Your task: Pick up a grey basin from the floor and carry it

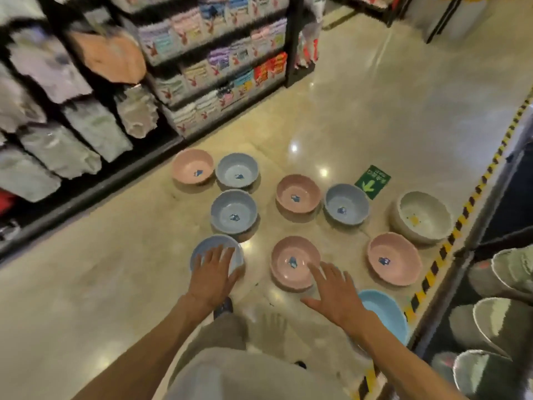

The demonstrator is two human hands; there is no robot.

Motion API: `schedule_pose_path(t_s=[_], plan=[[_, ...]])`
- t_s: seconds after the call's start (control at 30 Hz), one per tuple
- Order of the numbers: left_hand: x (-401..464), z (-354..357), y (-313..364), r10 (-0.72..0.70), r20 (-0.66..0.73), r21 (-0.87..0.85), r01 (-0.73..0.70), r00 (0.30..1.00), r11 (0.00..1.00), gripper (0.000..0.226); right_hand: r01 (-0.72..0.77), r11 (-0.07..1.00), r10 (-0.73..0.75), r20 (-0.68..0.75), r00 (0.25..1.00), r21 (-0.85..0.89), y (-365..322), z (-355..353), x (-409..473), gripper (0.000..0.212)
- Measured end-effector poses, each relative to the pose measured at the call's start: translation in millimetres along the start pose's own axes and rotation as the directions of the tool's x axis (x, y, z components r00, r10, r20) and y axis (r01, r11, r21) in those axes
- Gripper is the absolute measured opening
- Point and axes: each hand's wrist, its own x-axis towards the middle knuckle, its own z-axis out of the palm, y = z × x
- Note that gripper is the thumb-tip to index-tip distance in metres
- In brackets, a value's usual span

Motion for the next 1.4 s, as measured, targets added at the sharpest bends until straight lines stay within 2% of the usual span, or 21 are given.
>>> schedule_pose_path(t_s=[0.07, 0.17, 0.23, 0.3, 0.4, 0.5, 0.57, 0.67, 0.9, 1.1, 1.2, 1.3, 1.4], plan=[[1.3, -1.2, -26.8, -0.084, -0.012, -0.029, 0.084, 0.996, 0.996, 0.059, 0.093, 0.995, -0.094, -0.040, 0.995, -0.043, -21.5, -5.1, 36.8, 0.087], [9.2, 0.4, -70.4, -0.178, 0.012, -0.061, 0.178, 0.984, 0.982, 0.059, 0.170, 0.982, -0.166, 0.056, 0.984, -0.076, -58.0, -11.6, 91.5, 0.084], [18.5, 3.8, -99.0, -0.224, 0.006, -0.092, 0.223, 0.975, 0.970, 0.061, 0.207, 0.972, -0.204, 0.037, 0.978, -0.107, -88.7, -21.1, 126.1, 0.084], [28.4, 6.4, -126.0, -0.259, 0.065, -0.095, 0.264, 0.964, 0.960, 0.064, 0.240, 0.964, -0.225, 0.128, 0.966, -0.114, -112.7, -22.6, 157.4, 0.090], [45.0, 16.1, -159.5, -0.292, 0.108, -0.106, 0.303, 0.950, 0.947, 0.069, 0.241, 0.960, -0.219, 0.152, 0.964, -0.144, -135.8, -16.3, 197.3, 0.091], [64.4, 33.9, -184.8, -0.327, 0.128, -0.158, 0.345, 0.936, 0.925, 0.087, 0.217, 0.971, -0.192, 0.210, 0.959, -0.104, -151.8, -12.5, 240.5, 0.091], [79.5, 57.7, -199.1, -0.364, 0.130, -0.189, 0.383, 0.922, 0.904, 0.080, 0.206, 0.976, -0.184, 0.239, 0.953, -0.072, -155.6, 3.8, 273.6, 0.091], [107.5, 105.5, -213.0, -0.420, 0.215, -0.245, 0.465, 0.882, 0.851, 0.063, 0.200, 0.979, -0.180, 0.284, 0.942, -0.043, -156.8, 43.1, 328.1, 0.091], [188.4, 283.2, -247.1, -0.571, 0.352, -0.350, 0.670, 0.741, 0.654, 0.064, 0.156, 0.987, -0.162, 0.309, 0.937, 0.044, -148.3, 205.9, 467.3, 0.090], [264.9, 440.6, -292.5, -0.627, 0.364, -0.425, 0.722, 0.688, 0.545, 0.063, 0.145, 0.985, -0.170, 0.344, 0.924, 0.096, -128.4, 349.4, 576.6, 0.092], [300.6, 501.4, -320.3, -0.659, 0.355, -0.434, 0.741, 0.663, 0.512, 0.069, 0.051, 0.984, -0.108, 0.346, 0.932, 0.170, -118.1, 396.7, 622.3, 0.093], [329.8, 543.2, -341.7, -0.681, 0.371, -0.452, 0.764, 0.631, 0.461, 0.082, -0.119, 0.923, -0.005, 0.321, 0.947, 0.366, -109.7, 429.3, 662.6, 0.093], [354.4, 572.8, -354.2, -0.672, 0.399, -0.524, 0.757, 0.624, 0.392, 0.094, -0.167, 0.868, -0.003, 0.343, 0.939, 0.468, -99.9, 453.0, 696.2, 0.089]])
